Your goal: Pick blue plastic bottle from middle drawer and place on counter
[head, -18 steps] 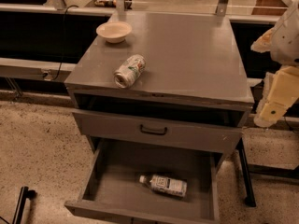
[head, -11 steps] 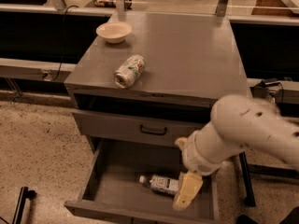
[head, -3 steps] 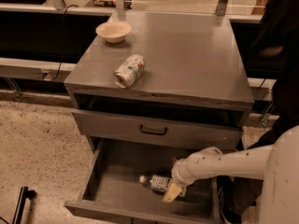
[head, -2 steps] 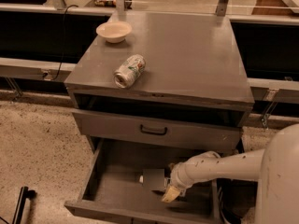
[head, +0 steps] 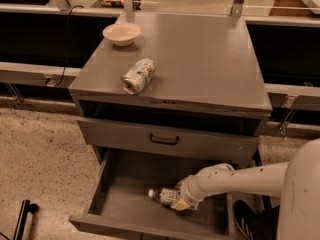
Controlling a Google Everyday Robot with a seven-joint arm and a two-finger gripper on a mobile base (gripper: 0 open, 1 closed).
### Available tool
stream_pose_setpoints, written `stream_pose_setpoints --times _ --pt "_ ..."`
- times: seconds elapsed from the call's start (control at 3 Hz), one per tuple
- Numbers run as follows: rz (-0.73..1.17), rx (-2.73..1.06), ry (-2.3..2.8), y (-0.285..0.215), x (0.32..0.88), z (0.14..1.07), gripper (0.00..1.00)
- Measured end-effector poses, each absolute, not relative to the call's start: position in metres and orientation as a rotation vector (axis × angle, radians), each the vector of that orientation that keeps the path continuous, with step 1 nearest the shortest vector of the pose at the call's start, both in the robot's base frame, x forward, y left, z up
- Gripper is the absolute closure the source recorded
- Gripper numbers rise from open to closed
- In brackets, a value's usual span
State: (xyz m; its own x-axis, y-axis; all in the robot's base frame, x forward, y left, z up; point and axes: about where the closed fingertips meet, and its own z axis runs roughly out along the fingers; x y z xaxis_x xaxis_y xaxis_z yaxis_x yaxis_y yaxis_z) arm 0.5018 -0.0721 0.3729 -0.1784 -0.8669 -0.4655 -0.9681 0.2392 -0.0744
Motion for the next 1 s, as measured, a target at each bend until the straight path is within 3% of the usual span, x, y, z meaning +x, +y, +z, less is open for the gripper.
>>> stream_pose_setpoints --times 0.67,1.0 --pt "0.435 -1.635 1.93 -0.075 0.51 0.494 0.99" --pt "0.405 -1.688 1.814 -0.109 0.499 0.578 1.0"
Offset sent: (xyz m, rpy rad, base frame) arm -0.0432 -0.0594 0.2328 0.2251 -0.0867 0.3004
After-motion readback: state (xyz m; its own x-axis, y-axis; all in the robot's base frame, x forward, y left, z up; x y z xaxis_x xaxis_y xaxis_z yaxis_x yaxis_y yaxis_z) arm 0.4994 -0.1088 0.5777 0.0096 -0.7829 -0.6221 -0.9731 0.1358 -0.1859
